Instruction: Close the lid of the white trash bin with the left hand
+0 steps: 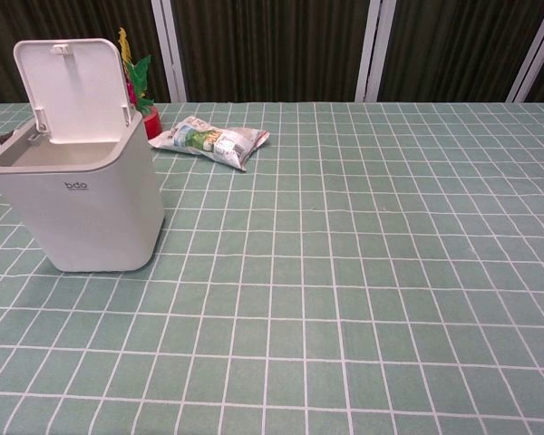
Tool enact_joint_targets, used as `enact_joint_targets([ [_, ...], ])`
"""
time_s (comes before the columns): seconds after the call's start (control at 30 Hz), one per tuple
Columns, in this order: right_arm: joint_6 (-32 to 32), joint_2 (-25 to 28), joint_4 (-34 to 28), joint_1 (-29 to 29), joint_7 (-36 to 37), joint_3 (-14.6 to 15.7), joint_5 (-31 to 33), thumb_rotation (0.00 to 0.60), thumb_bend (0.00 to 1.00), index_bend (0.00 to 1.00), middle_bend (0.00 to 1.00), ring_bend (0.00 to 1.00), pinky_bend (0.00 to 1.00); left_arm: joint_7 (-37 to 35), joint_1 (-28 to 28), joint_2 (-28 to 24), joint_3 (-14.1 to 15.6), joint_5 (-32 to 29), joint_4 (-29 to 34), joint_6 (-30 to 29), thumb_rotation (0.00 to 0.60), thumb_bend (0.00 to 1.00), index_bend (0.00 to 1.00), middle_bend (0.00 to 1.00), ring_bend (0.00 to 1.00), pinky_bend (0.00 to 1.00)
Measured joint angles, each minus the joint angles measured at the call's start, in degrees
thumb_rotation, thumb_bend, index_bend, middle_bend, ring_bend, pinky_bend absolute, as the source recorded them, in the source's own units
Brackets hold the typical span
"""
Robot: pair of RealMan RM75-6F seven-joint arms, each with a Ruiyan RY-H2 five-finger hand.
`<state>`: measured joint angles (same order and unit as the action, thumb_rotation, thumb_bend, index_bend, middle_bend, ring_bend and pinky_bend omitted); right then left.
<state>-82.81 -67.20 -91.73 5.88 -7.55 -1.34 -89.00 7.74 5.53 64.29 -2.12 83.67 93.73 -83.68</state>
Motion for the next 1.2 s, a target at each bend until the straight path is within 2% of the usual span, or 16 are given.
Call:
enact_joint_targets([
  [0.17, -0.74, 0.54, -0.32, -0.29, 0.89, 0.18, -0.61, 0.6, 0.21, 0.0, 0.0, 0.0, 0.0, -0.15, 0.04, 0.98, -0.07, 0.75, -0.37, -0.52, 0.6, 0.44, 0.0, 0.0, 0.0, 0.09],
  [0.2, -1.04, 0.69, -0.38, -0.39, 1.26, 0.2, -0.78, 0.6, 0.21, 0.0, 0.0, 0.0, 0.0, -0.38, 0.13, 1.41, -0.25, 0.86, -0.51, -0.69, 0.6, 0.44, 0.0, 0.0, 0.0, 0.11],
  [0.23, -1.42, 0.84, -0.41, -0.51, 1.7, 0.21, -0.97, 0.6, 0.21, 0.0, 0.0, 0.0, 0.0, -0.68, 0.28, 1.89, -0.54, 1.07, -0.7, -0.97, 0.6, 0.44, 0.0, 0.0, 0.02, 0.2],
  [0.3, -2.44, 1.17, -0.37, -0.82, 2.75, 0.2, -1.45, 0.6, 0.21, 0.0, 0.0, 0.0, 0.0, -1.11, 1.0, 2.87, -1.73, 2.01, -1.48, -2.02, 0.6, 0.45, 0.0, 0.08, 0.2, 0.5],
  [0.33, -2.83, 1.28, -0.3, -0.94, 3.14, 0.19, -1.68, 0.6, 0.21, 0.0, 0.0, 0.0, 0.0, -1.39, 1.46, 3.27, -2.43, 2.41, -1.79, -2.45, 0.6, 0.46, 0.01, 0.18, 0.37, 0.72],
  [0.37, -3.14, 1.42, -0.18, -1.09, 3.54, 0.19, -1.93, 0.6, 0.21, 0.0, 0.0, 0.0, 0.0, -2.16, 2.18, 3.72, -3.38, 2.76, -2.09, -2.81, 0.6, 0.47, 0.02, 0.29, 0.51, 0.86],
  [0.4, -3.31, 1.5, -0.15, -1.17, 3.76, 0.21, -2.07, 0.6, 0.21, 0.0, 0.0, 0.0, 0.0, -3.06, 2.83, 3.97, -4.15, 2.89, -2.2, -2.88, 0.6, 0.48, 0.03, 0.45, 0.64, 0.95],
  [0.43, -3.47, 1.54, -0.13, -1.22, 3.9, 0.22, -2.23, 0.6, 0.21, 0.0, 0.0, 0.0, 0.0, -4.16, 3.62, 4.12, -4.97, 2.9, -2.2, -2.73, 0.6, 0.49, 0.03, 0.63, 0.76, 0.99],
  [0.5, -3.92, 1.57, -0.11, -1.36, 3.96, 0.3, -2.71, 0.6, 0.21, 0.0, 0.0, 0.0, 0.0, -6.9, 5.96, 4.03, -7.07, 2.33, -1.7, -1.24, 0.6, 0.49, 0.05, 0.85, 0.9, 1.0],
  [0.53, -4.16, 1.56, -0.11, -1.43, 3.96, 0.38, -3.04, 0.6, 0.21, 0.0, 0.0, 0.0, 0.0, -7.78, 6.89, 3.83, -7.77, 1.81, -1.33, -0.12, 0.6, 0.49, 0.06, 0.92, 0.96, 1.0],
  [0.6, -4.65, 1.52, -0.12, -1.58, 3.97, 0.65, -3.96, 0.6, 0.21, 0.0, 0.0, 0.0, 0.0, -8.36, 9.05, 3.15, -9.22, -0.11, -0.18, 3.48, 0.6, 0.49, 0.07, 0.98, 1.0, 1.0],
  [0.77, -3.95, 1.58, -0.34, -1.53, 3.6, 1.25, -4.49, 0.6, 0.21, 0.0, 0.0, 0.0, 0.0, -5.34, 15.67, 1.56, -13.22, -9.16, 2.74, 14.69, 0.6, 0.49, 0.08, 1.0, 1.0, 1.0],
  [0.93, -2.85, 2.06, -1.04, -1.29, 3.23, 1.26, -3.63, 0.6, 0.21, 0.0, 0.0, 0.0, 0.0, -0.95, 22.27, 0.62, -16.82, -19.73, 4.47, 22.49, 0.6, 0.48, 0.09, 1.0, 1.0, 1.0],
  [1.07, -2.79, 2.09, -1.07, -1.31, 3.11, 1.11, -3.3, 0.6, 0.21, 0.0, 0.0, 0.0, 0.0, 4.01, 27.3, -0.01, -18.96, -26.77, 5.77, 25.88, 0.6, 0.48, 0.11, 1.0, 1.0, 1.0],
  [1.2, -2.64, 2.06, -1.03, -1.27, 3.07, 0.97, -3.03, 0.6, 0.21, 0.0, 0.0, 0.0, 0.0, 7.02, 29.56, -1.12, -19.23, -30.22, 8.33, 27.49, 0.6, 0.48, 0.18, 1.0, 1.0, 1.0],
])
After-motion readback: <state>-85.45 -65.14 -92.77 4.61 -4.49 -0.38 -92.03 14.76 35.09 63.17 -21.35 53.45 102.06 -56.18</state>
